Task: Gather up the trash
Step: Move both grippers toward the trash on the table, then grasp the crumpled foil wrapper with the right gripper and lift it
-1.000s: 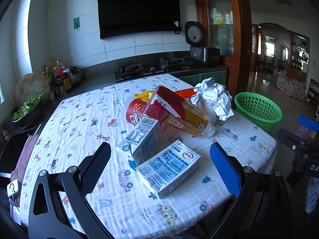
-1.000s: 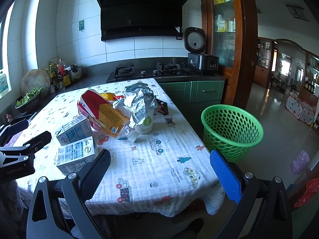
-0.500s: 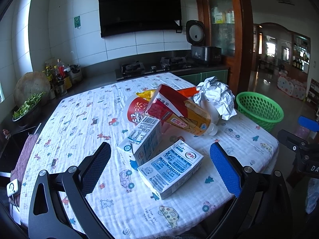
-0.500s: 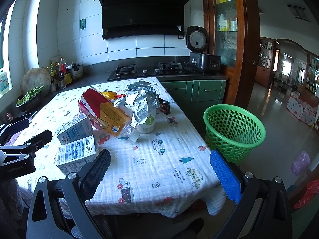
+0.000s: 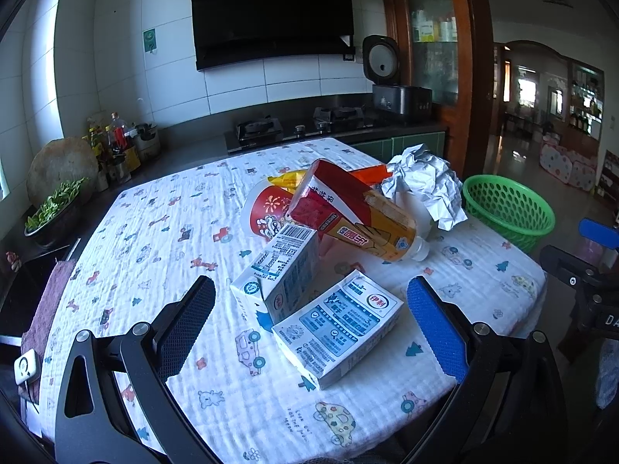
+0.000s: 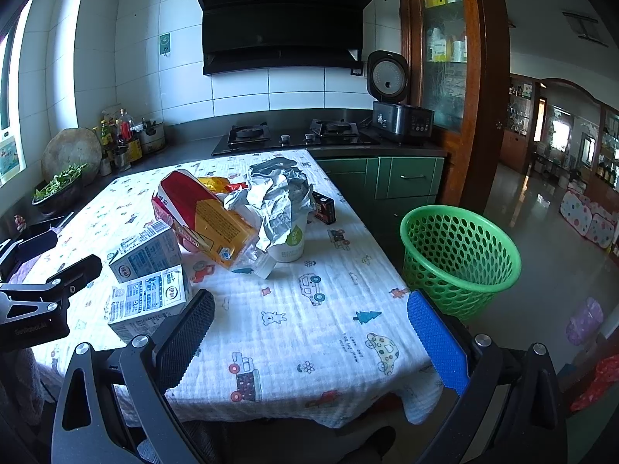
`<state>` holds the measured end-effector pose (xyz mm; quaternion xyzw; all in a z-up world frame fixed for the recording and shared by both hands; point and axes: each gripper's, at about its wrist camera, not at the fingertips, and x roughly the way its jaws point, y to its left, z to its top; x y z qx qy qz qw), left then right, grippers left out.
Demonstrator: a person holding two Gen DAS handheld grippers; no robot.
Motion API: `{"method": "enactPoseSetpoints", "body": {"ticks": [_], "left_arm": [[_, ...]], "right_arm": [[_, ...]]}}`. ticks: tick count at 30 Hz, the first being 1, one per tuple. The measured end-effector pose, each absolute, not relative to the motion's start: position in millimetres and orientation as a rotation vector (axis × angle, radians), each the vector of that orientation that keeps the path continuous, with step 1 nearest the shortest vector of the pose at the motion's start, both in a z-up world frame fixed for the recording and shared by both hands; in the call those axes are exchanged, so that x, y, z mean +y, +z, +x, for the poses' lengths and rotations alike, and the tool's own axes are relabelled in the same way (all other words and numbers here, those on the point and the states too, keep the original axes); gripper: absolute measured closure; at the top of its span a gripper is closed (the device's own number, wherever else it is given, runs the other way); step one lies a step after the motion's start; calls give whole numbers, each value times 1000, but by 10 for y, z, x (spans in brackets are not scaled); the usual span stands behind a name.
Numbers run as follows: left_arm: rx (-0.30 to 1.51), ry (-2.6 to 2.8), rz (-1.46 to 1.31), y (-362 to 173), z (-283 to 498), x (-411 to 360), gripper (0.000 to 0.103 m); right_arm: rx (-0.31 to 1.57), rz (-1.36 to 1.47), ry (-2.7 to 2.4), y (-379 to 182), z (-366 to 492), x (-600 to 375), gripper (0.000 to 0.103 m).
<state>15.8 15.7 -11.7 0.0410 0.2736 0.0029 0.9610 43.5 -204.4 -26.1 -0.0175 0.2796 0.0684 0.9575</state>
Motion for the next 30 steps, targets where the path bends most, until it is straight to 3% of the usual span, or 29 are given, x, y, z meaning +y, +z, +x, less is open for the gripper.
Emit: {"method": "enactPoseSetpoints", "body": {"ticks": [12,30], "left_arm": [[567,-14,101,-116,226,258,5],[589,-172,132,-197,328,408,9]], "right_arm": [[574,-55,178,-256,606,-1980,6],[624,-99,372,-49,1617,-1757,7]]}}
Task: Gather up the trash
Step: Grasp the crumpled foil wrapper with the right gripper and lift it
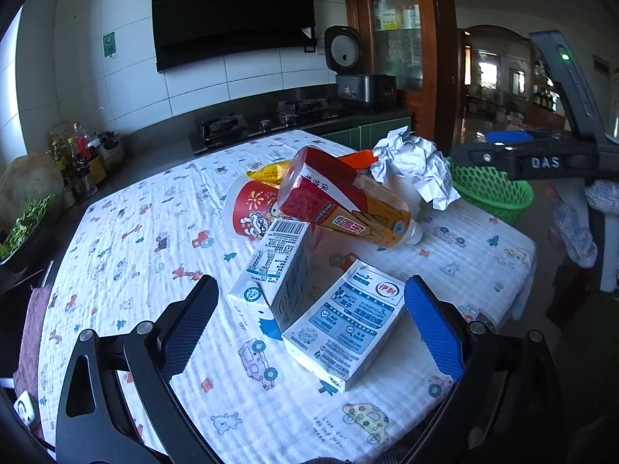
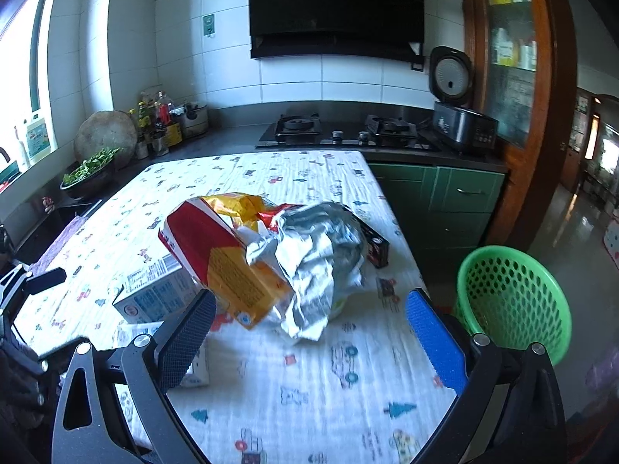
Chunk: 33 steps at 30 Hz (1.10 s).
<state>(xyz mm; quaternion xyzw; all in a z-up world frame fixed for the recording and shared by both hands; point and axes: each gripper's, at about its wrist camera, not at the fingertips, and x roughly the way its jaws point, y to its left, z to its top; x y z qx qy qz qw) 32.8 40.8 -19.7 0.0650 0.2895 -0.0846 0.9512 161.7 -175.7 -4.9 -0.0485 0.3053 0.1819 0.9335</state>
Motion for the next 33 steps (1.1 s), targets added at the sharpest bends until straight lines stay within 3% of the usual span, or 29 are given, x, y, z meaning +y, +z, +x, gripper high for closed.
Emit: {"method": "enactPoseSetpoints", "body": {"ticks": [18,21,24,33], "left_arm": [[733,-412,207,-521,800,232,12],[752,-452,223,-580,882,171,13],[784,-475,250,-653,957,122,13],[863,-514,317,-839,1124,29,13]], "right_arm": [[736,-142,424,-317,2549,-1580,8],[762,-135,444,-355,2601,-1580,19],[776,-127,451,-383,2634,-1582,20],[804,-106,486,-443,2645,-1591,41]]}}
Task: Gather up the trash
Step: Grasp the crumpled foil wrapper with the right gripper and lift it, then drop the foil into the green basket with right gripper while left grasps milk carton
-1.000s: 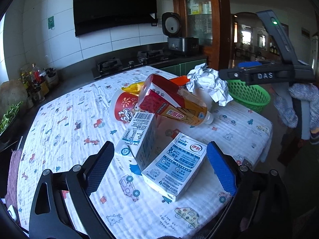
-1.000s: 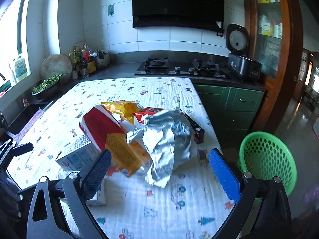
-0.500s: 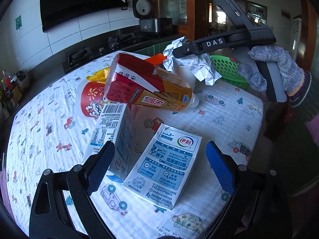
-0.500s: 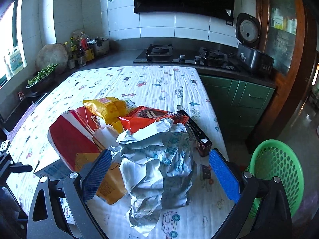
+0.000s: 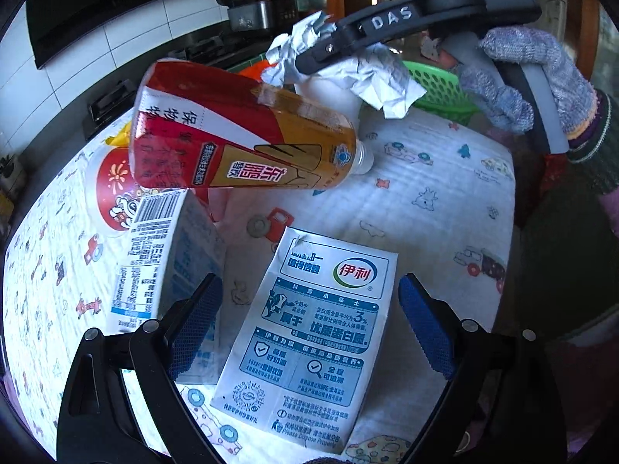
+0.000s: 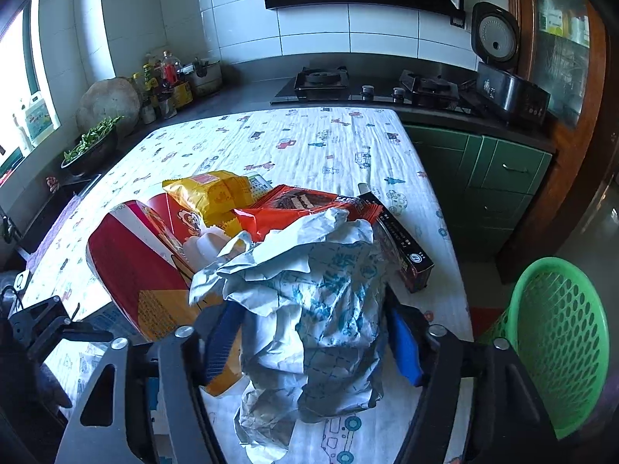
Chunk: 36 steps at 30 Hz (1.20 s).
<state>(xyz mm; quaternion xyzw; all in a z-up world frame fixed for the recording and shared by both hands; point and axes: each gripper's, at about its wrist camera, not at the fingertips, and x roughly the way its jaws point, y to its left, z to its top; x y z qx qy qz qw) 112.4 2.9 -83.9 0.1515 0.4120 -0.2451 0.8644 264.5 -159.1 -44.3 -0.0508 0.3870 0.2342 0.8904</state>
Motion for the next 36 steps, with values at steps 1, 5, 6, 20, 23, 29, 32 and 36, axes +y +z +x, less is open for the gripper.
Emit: {"method": "enactPoseSetpoints", "body": {"ticks": [1,5,6,20,23,29,32,36], "left_arm": [[863,-513,324,-847,1129,20,13],[870,-527,347,-874,1123,-30,21],[871,-523,360,-888,1117,-48,24],[856,-504,316,-770,947,-25,30],[847,-521,288,-676,881,-19,31],[820,-569,234,-445,841,-119,32],[800,-594,216,-343,889,-265,32],[774,-628,205,-226,970,-504,33]], "right_arm": [[801,-104,487,-433,2640,-1593,45],[786,-81,499,-383,2604,-1630,54],[784,-75,502,-372,2596,-1640,56],[698,-11,510,-22,2321,-1875,60],[680,1,489,41,2273,-1979,60],[660,39,416,94,2220,-2320,60],[660,57,357,90,2243,-2582,60],[666,46,232,34,2286,-3001,60]]}}
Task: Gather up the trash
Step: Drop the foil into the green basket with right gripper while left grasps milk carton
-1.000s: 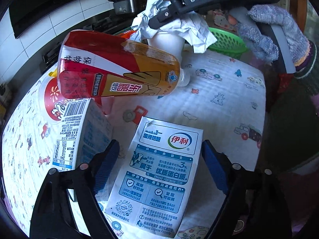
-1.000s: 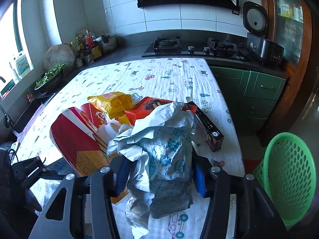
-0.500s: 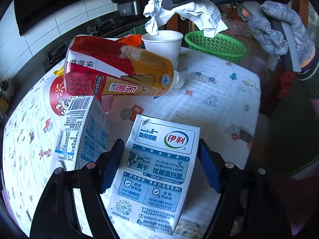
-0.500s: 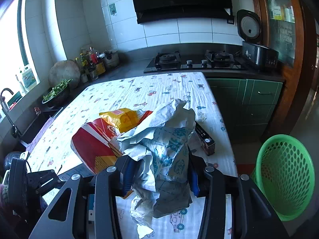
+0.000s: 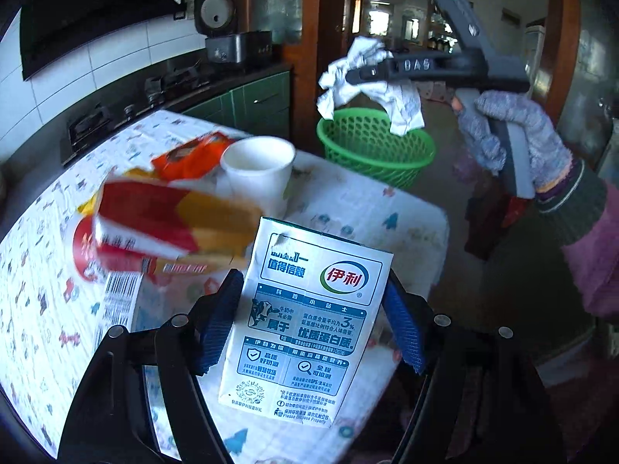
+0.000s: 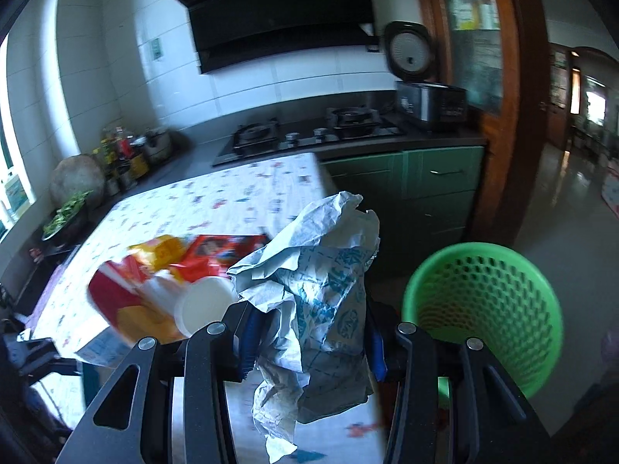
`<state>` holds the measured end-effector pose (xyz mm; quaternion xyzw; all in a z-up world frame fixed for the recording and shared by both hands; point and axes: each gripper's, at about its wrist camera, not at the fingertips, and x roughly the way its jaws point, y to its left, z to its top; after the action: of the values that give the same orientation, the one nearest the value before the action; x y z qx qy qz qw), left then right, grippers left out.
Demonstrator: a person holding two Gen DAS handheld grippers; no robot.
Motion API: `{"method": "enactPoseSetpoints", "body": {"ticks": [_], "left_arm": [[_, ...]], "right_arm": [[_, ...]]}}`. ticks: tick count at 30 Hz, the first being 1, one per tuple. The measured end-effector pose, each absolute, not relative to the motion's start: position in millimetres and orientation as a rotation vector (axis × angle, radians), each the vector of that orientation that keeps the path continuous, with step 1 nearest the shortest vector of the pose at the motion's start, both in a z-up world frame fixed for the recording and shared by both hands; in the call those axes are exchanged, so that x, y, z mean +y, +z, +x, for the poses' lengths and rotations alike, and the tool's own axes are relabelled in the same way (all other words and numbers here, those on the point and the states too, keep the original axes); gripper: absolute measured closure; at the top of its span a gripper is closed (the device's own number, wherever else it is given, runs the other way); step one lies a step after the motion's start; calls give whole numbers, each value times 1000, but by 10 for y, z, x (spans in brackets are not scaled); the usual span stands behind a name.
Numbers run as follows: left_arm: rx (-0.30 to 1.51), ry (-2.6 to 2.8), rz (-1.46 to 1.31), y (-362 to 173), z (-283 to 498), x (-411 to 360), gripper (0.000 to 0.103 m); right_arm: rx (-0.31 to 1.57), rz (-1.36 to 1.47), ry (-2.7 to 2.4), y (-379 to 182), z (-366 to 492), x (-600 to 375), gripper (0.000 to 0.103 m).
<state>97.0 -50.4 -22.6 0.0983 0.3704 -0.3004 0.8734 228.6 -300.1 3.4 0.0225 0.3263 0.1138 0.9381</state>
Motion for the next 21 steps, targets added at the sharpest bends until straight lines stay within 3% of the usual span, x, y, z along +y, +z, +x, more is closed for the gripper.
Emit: {"method": "enactPoseSetpoints", "body": {"ticks": [19,21], "left_arm": [[725,-699,160,383,2039,-1644,33],[737,-703,156,403,2146,-1763,33]], "right_arm": [[820,117,-27,-850,2886,-4499,58],[831,126,-27,-935,2931,-4559,53]]}}
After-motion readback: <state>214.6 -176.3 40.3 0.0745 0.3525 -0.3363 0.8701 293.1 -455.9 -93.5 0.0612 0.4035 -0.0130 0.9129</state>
